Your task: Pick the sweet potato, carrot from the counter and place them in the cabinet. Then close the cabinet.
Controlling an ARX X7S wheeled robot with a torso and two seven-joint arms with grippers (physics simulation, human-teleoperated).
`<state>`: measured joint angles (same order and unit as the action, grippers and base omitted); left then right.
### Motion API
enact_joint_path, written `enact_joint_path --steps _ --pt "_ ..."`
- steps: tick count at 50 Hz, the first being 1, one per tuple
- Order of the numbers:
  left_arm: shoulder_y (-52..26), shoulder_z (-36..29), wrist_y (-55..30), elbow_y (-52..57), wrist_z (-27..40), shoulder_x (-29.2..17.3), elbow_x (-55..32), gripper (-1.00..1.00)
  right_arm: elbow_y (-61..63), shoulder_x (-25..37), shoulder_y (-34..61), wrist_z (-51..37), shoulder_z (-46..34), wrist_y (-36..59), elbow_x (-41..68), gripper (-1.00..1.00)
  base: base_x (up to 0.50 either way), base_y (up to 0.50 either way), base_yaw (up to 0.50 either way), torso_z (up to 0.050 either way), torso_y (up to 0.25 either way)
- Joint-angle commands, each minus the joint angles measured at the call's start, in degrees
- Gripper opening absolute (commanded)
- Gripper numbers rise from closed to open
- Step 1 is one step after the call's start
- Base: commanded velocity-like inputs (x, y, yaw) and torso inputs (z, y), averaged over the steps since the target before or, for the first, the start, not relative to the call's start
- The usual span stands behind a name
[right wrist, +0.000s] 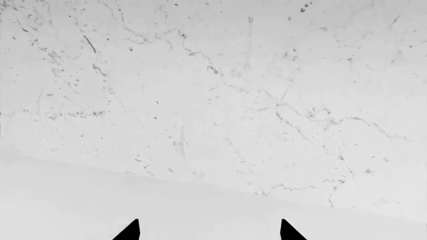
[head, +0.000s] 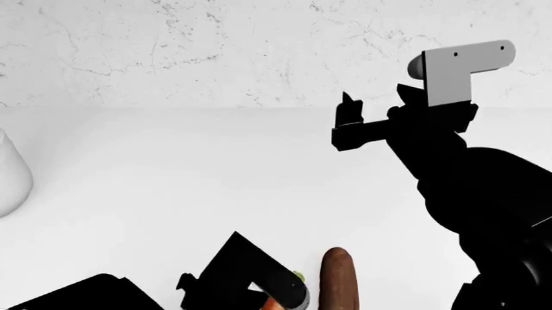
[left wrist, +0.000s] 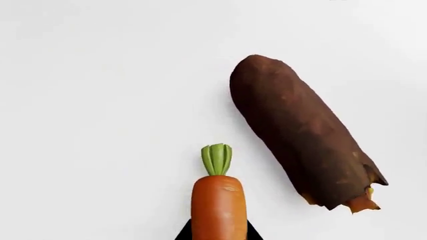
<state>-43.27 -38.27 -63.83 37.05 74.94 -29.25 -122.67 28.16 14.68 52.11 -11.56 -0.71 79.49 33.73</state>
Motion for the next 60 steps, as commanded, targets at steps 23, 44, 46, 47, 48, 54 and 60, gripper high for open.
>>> enact_joint_path --steps 23,44,46,47,48,54,60 --pt "-12.8 7.7 6.0 0.0 1.0 -17.9 -17.5 -1.00 -0.6 1.4 6.3 -28.8 3.4 10.4 29.4 1.00 0.00 0.00 0.00 0.000 0.000" --pt "-16.5 6.3 4.8 -2.3 0.9 -17.1 -15.6 -1.00 9.6 27.8 13.0 -78.4 -34.8 -42.1 85.9 1.00 0.00 0.00 0.00 0.000 0.000" --pt "-16.8 6.1 4.9 -2.4 0.9 -16.9 -15.6 -1.00 11.8 30.6 16.1 -78.4 -40.9 -47.7 87.1 1.00 0.00 0.00 0.00 0.000 0.000" --pt "-17.0 6.0 4.9 -2.3 1.0 -16.9 -15.6 -1.00 12.9 31.7 17.8 -78.4 -43.9 -50.3 87.7 1.00 0.00 0.00 0.00 0.000 0.000" --pt "-17.0 6.0 5.0 -2.3 1.0 -16.8 -15.6 -1.00 14.0 32.7 19.5 -78.4 -47.0 -53.0 88.4 1.00 0.00 0.00 0.00 0.000 0.000" --pt "-16.4 6.3 4.5 -2.3 -0.3 -17.0 -14.6 -1.00 19.1 35.5 27.9 -78.3 -61.1 -65.5 91.4 1.00 0.00 0.00 0.00 0.000 0.000" --pt "-15.6 6.6 4.3 -1.9 -1.0 -17.4 -13.9 -1.00 22.7 37.8 30.1 -78.1 -69.1 -73.5 91.3 1.00 0.00 0.00 0.00 0.000 0.000"
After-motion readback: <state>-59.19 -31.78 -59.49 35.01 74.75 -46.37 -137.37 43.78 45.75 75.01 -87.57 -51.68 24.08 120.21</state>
